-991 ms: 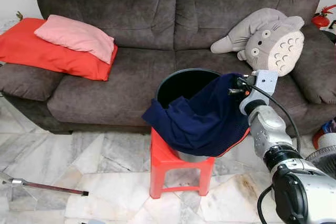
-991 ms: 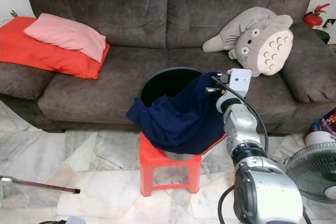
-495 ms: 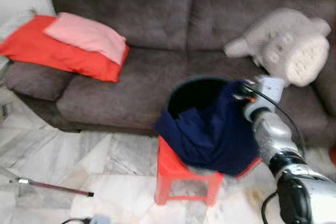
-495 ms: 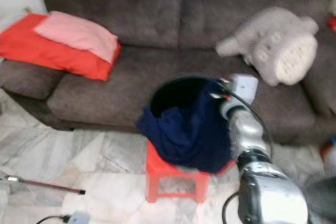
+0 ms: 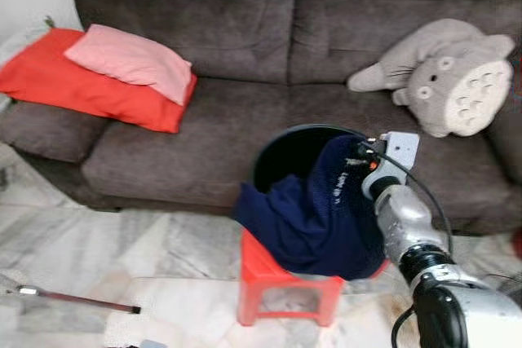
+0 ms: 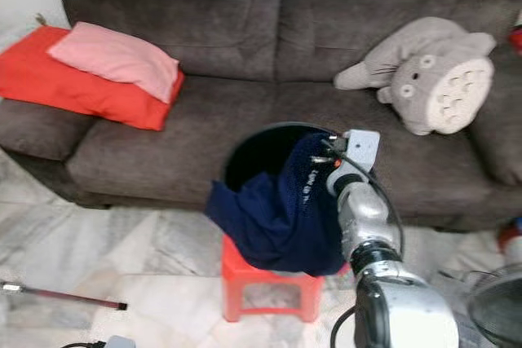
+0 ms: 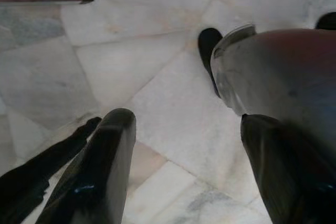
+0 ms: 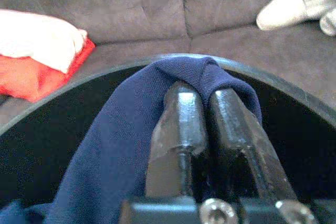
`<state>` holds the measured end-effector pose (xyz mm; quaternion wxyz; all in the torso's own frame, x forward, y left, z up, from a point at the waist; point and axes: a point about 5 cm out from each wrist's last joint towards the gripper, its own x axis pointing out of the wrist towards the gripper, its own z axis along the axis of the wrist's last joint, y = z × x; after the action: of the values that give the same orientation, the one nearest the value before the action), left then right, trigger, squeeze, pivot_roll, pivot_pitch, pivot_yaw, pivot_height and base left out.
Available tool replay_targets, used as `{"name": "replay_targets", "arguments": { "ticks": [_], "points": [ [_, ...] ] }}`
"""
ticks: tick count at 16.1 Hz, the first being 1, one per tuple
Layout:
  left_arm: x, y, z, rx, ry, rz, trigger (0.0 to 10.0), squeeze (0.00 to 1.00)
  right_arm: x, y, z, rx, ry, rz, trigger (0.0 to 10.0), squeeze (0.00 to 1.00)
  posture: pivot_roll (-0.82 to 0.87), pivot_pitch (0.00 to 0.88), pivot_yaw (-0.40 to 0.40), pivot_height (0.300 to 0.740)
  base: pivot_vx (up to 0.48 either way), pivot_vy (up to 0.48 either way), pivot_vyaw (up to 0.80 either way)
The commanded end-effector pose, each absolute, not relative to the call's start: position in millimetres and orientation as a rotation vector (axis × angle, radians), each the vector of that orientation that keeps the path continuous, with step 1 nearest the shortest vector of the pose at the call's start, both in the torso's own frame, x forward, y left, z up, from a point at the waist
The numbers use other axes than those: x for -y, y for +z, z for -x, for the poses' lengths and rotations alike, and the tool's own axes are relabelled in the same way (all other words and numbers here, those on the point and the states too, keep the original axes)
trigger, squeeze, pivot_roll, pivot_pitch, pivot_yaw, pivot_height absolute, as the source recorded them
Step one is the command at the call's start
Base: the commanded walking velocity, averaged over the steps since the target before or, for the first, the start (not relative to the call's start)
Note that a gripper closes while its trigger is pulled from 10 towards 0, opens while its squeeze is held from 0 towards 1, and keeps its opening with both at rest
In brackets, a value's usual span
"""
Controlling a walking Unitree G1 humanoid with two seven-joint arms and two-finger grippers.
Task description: Hang hanger
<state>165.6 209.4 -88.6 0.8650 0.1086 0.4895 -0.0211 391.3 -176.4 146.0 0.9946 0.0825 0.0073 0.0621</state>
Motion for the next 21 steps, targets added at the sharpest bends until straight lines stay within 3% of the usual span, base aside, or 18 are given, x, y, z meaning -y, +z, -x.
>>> {"name": "replay_targets", "arguments": {
  "ticks": [1,5,9,10,13,16,21],
  "points": [
    [-209,-94,-153,-1.078,-0.062,-0.217,10.0,0.00,173,147,-390,0.026,0.139,-0.169,10.0,0.00,-0.06,0.164,0.019,0.740,0.000,0.000,0.00],
    [-206,-94,-154,-1.075,-0.061,-0.219,10.0,0.00,164,163,-388,0.143,0.229,-0.169,10.0,0.00,-0.07,0.166,0.020,0.740,0.000,0.000,0.00],
    [-206,-94,-155,-1.072,-0.053,-0.220,10.0,0.00,146,208,-381,0.349,0.381,-0.108,10.0,0.00,-0.07,0.165,0.012,0.740,0.000,0.000,0.00],
    [-206,-94,-155,-1.072,-0.052,-0.219,10.0,0.00,147,216,-379,0.379,0.354,-0.108,10.0,0.00,-0.07,0.164,0.011,0.740,0.000,0.000,0.00],
    [-206,-95,-154,-1.074,-0.049,-0.215,10.0,0.00,175,241,-369,0.458,-0.001,-0.154,10.0,0.00,-0.09,0.163,0.003,0.740,0.000,0.000,0.00],
    [-204,-95,-153,-1.075,-0.053,-0.213,10.0,0.00,186,217,-352,0.256,-0.253,-0.203,10.0,0.00,-0.09,0.164,0.000,0.740,0.000,0.000,0.00],
    [-203,-95,-153,-1.073,-0.048,-0.208,10.0,0.00,171,195,-344,0.094,-0.280,-0.221,10.0,0.00,-0.09,0.159,-0.009,0.740,0.000,0.000,0.00]
  ]
}}
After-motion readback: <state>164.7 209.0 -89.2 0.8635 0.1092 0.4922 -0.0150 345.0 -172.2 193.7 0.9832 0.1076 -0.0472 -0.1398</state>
